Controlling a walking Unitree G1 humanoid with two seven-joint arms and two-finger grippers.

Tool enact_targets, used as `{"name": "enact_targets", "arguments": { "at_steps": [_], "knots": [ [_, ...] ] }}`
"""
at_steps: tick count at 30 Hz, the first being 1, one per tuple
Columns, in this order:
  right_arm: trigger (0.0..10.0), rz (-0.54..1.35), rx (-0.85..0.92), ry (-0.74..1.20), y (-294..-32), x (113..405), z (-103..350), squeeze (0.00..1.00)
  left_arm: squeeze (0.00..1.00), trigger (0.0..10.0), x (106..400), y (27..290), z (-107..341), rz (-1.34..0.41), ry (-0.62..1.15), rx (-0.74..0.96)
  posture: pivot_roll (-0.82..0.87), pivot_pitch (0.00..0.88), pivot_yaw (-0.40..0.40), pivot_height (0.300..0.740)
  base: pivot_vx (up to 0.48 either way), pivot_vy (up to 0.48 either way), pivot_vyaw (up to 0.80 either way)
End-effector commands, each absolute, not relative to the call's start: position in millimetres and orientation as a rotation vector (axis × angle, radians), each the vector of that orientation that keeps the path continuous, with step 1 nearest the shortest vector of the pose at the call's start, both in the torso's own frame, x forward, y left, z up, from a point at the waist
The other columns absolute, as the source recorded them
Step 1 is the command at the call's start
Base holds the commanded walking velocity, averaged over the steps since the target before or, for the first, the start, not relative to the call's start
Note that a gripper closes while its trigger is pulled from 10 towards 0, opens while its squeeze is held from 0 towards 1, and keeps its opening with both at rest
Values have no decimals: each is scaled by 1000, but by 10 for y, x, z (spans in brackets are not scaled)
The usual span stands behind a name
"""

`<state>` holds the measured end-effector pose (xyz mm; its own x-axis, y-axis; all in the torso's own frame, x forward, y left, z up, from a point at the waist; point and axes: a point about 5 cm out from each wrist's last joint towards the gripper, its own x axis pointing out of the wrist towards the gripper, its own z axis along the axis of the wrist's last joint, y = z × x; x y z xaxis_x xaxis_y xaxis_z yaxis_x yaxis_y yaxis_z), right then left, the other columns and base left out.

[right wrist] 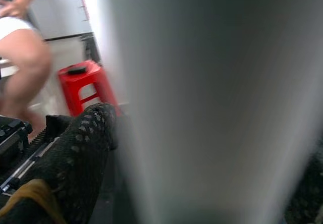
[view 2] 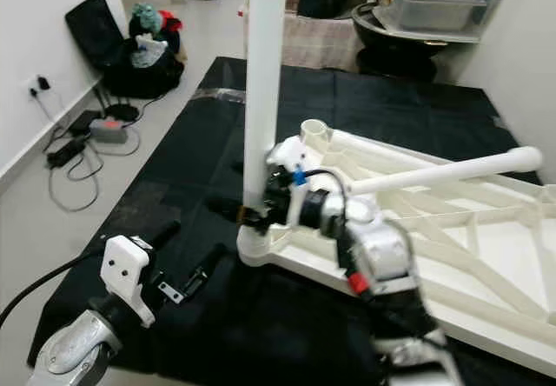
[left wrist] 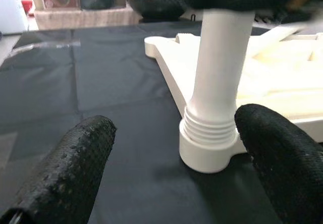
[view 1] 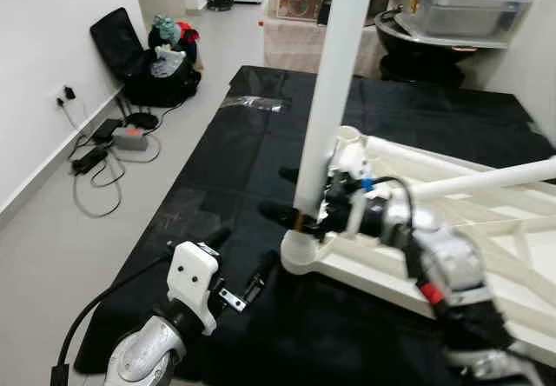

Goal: Building children table

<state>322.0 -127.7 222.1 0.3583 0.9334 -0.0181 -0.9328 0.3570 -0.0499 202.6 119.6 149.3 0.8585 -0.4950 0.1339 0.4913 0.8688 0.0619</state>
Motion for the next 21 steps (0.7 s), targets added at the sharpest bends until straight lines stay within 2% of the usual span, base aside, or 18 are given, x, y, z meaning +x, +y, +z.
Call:
{"name": "enact_targets", "arguments": {
  "at_steps": [1, 2, 3, 8, 12, 13, 16, 17, 21],
  "knots": [
    [10000, 1249, -37, -13, -1303, 3231, 2214, 1000, 0, 10000, 1989, 1181, 1497, -531, -132, 33, 58, 183, -58, 740, 0, 0, 0],
    [10000, 1293, -51, -17, -1299, 3233, 2249, 725, 0, 10000, 1964, 1176, 1514, -533, -132, 32, 69, 206, -55, 740, 0, 0, 0],
    [10000, 1324, -54, -16, -1296, 3247, 2284, 0, 0, 10000, 1941, 1171, 1530, -535, -131, 31, 75, 216, -53, 740, 0, 0, 0],
    [10000, 1522, -56, -26, -1311, 3330, 2494, 0, 0, 10000, 1836, 1152, 1613, -549, -125, 23, 117, 280, -43, 740, 0, 0, 0],
    [10000, 1578, -59, -54, -1314, 3409, 2622, 0, 0, 10000, 1785, 1155, 1654, -554, -121, 22, 130, 299, -37, 740, 0, 0, 0],
    [4196, 1592, -69, -69, -1311, 3440, 2672, 0, 0, 10000, 1772, 1163, 1665, -554, -117, 21, 134, 307, -33, 740, 0, 0, 0],
    [4196, 1604, -77, -79, -1310, 3462, 2706, 0, 0, 10000, 1759, 1168, 1674, -554, -113, 21, 134, 308, -31, 740, 0, 0, 0],
    [0, 1633, -75, -91, -1327, 3454, 2754, 0, 0, 10000, 1750, 1174, 1678, -554, -109, 21, 135, 307, -31, 740, 0, 0, 0],
    [0, 1680, -63, -126, -1426, 3421, 2867, 0, 0, 10000, 1745, 1191, 1679, -552, -94, 22, 115, 288, -28, 740, 0, 0, 0]
  ]
}}
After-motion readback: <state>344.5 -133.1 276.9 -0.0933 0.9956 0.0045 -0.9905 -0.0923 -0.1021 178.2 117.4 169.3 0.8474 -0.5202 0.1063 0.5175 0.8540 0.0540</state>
